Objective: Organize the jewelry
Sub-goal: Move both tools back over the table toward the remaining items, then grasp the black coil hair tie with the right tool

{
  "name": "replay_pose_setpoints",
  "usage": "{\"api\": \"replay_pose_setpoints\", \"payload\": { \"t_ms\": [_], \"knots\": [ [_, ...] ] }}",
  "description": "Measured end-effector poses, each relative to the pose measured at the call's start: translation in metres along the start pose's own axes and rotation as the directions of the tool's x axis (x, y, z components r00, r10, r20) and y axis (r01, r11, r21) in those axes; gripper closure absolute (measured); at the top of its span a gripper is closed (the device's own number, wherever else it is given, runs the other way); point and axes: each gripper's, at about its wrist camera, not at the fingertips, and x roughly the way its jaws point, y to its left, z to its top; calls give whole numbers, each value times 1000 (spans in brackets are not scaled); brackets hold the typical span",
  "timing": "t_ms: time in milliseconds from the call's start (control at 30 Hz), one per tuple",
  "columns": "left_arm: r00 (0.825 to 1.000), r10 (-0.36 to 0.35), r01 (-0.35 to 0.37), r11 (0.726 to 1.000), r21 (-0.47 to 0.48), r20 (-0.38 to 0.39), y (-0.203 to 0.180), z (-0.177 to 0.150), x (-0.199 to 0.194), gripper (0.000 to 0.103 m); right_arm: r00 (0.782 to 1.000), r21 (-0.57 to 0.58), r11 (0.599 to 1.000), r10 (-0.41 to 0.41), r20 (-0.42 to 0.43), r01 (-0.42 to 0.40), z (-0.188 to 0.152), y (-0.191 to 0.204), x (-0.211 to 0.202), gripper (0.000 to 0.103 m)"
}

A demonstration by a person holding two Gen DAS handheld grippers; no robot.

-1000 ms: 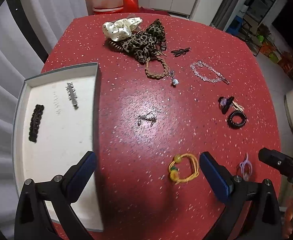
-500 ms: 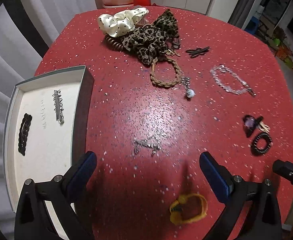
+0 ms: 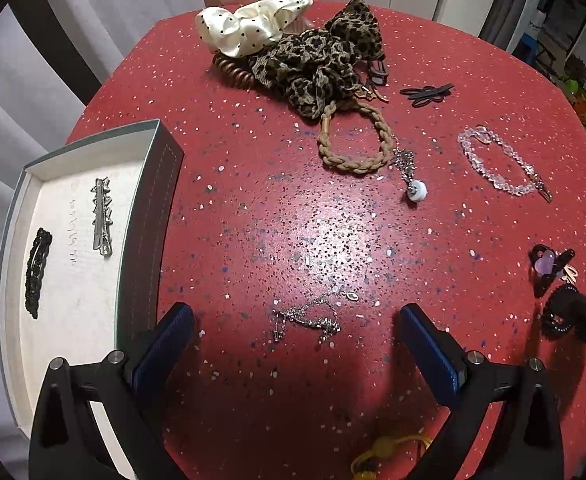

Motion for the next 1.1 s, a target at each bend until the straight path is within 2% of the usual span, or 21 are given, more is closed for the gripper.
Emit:
{"api": "replay_pose_setpoints", "payload": {
  "t_ms": [167, 267, 333, 367, 433, 467, 500, 533, 567, 600, 633, 667, 700, 867, 1100],
  "knots": [
    [1000, -7, 7, 1000, -1, 15, -3, -3, 3, 0, 993, -24, 994, -109, 43, 110, 0, 21, 8, 16],
    [999, -37, 37, 999, 9, 24, -9, -5, -1, 11, 986, -58, 986, -151, 66, 155, -3, 30, 12, 16],
    [998, -56, 55, 998, 22, 28, -11, -5, -3, 23, 982, -72, 982, -170, 81, 176, -7, 35, 13, 21],
    [998, -60, 59, 998, 34, 33, -13, -5, -5, 26, 981, -76, 981, -174, 91, 181, -9, 35, 12, 26],
    [997, -71, 69, 996, 57, 40, -17, -6, -9, 44, 980, -76, 981, -172, 99, 180, -13, 33, 8, 35],
    [996, -78, 75, 995, 65, 41, -18, -6, -10, 48, 979, -75, 980, -174, 103, 182, -14, 31, 7, 42],
    [996, -81, 78, 995, 70, 40, -19, -6, -11, 58, 980, -74, 981, -171, 103, 179, -14, 30, 6, 48],
    [996, -84, 81, 994, 75, 41, -20, -7, -13, 70, 981, -76, 982, -164, 101, 172, -15, 28, 5, 50],
    [995, -87, 84, 993, 78, 39, -22, -6, -15, 73, 982, -81, 982, -161, 102, 169, -15, 24, 4, 54],
    [994, -102, 99, 992, 73, 34, -21, -6, -15, 82, 982, -87, 982, -158, 103, 167, -15, 23, 4, 57],
    [993, -112, 110, 991, 70, 31, -19, -5, -15, 96, 983, -89, 983, -153, 105, 163, -16, 21, 2, 60],
    [991, -129, 128, 989, 68, 23, -18, -5, -15, 96, 983, -88, 984, -147, 106, 157, -17, 19, 1, 70],
    [990, -140, 138, 988, 67, 19, -18, -6, -16, 96, 985, -85, 986, -135, 107, 144, -17, 17, 1, 90],
    [980, -197, 196, 978, 66, 13, -15, -8, -25, 97, 996, -62, 997, -37, 85, 42, -13, -9, -1, 92],
    [966, -258, 257, 965, 53, 13, -7, -8, -47, 97, 998, -55, 998, 16, 67, -13, -17, -41, -26, 92]
  ]
}}
